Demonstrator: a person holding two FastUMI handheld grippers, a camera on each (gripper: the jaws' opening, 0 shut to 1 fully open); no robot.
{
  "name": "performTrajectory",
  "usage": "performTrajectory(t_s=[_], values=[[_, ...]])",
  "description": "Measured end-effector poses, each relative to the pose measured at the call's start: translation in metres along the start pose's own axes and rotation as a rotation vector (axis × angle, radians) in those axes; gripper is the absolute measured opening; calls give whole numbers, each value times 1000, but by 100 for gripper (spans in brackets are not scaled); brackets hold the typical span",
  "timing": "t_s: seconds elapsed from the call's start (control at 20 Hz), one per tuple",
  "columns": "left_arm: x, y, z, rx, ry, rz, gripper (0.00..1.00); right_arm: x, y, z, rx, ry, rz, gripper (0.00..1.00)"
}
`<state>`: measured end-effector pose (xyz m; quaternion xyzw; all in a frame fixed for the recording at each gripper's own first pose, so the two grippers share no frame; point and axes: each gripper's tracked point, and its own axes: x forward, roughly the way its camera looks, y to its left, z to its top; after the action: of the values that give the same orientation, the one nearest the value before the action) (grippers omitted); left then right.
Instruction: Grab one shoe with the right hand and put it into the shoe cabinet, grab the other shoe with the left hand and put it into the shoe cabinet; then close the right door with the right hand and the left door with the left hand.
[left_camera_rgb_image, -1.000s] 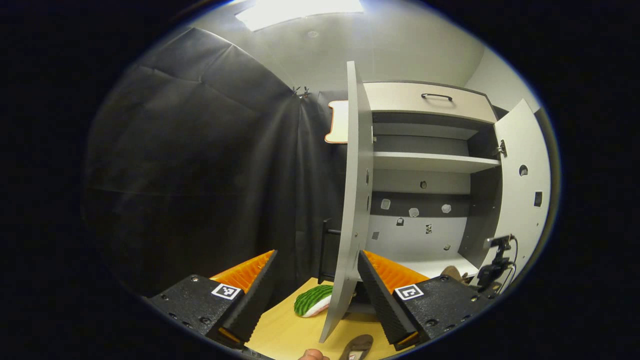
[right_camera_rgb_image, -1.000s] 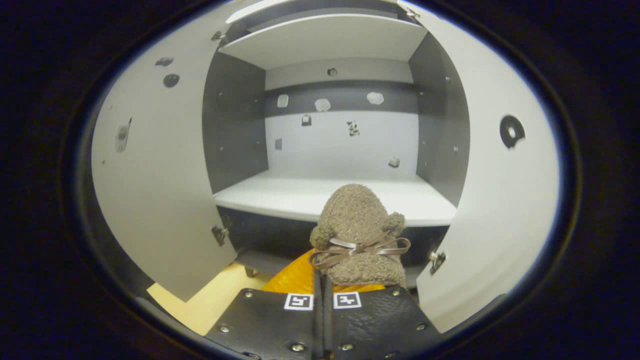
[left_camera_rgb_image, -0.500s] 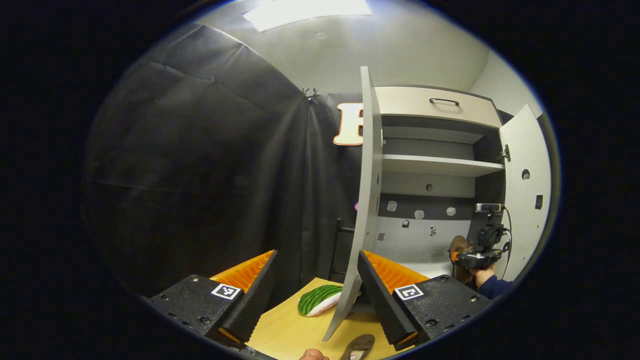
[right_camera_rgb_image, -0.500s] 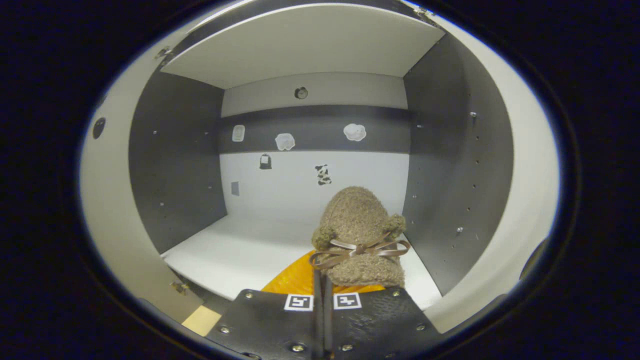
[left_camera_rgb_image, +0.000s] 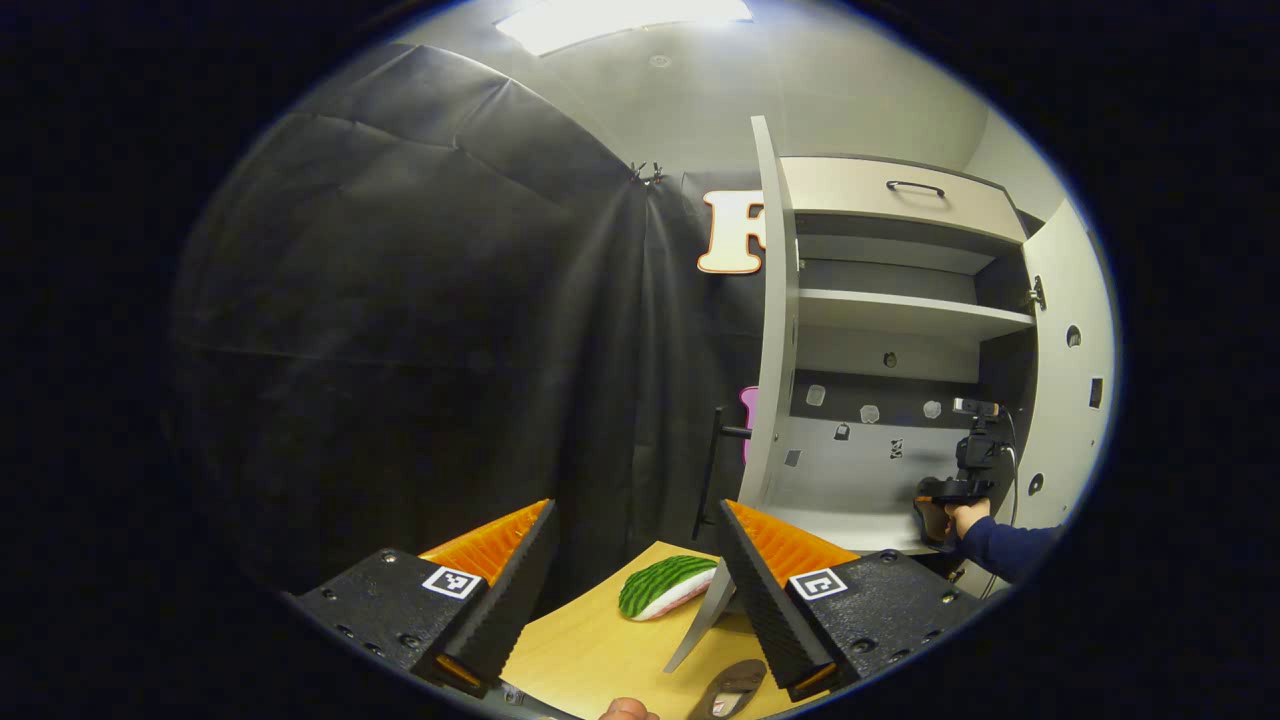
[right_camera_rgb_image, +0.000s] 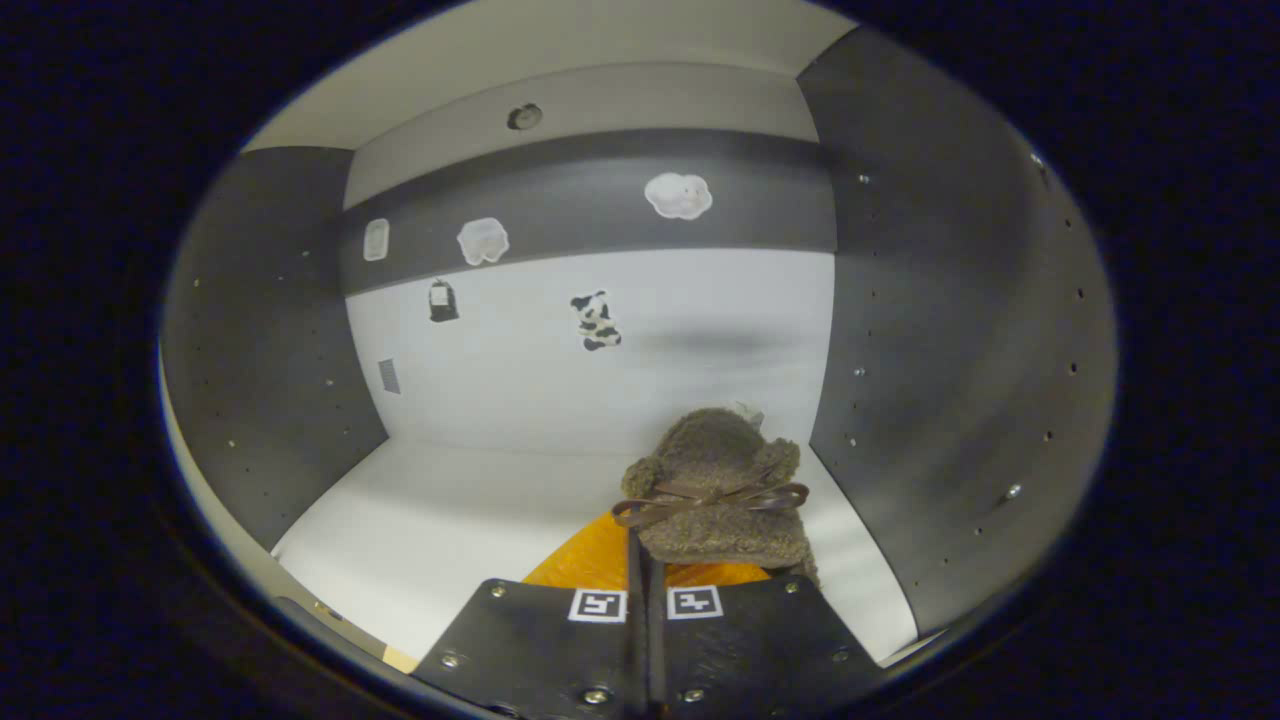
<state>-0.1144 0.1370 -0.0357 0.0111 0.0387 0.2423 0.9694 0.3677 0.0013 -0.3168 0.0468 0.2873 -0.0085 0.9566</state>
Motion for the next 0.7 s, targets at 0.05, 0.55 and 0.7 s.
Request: performTrajectory(t_s=[0.05,0.55,0.7], values=[[0,-2,-1,-1,0,-4,92,3,-1,-3,10,12,-3,1],[-1,-38,-10,-24,27,-135,96,-8,9,-9,137,107,20,43],[-5,-45,-10,-24,26,-177,92,-29,10,-6,59,79,15,48]])
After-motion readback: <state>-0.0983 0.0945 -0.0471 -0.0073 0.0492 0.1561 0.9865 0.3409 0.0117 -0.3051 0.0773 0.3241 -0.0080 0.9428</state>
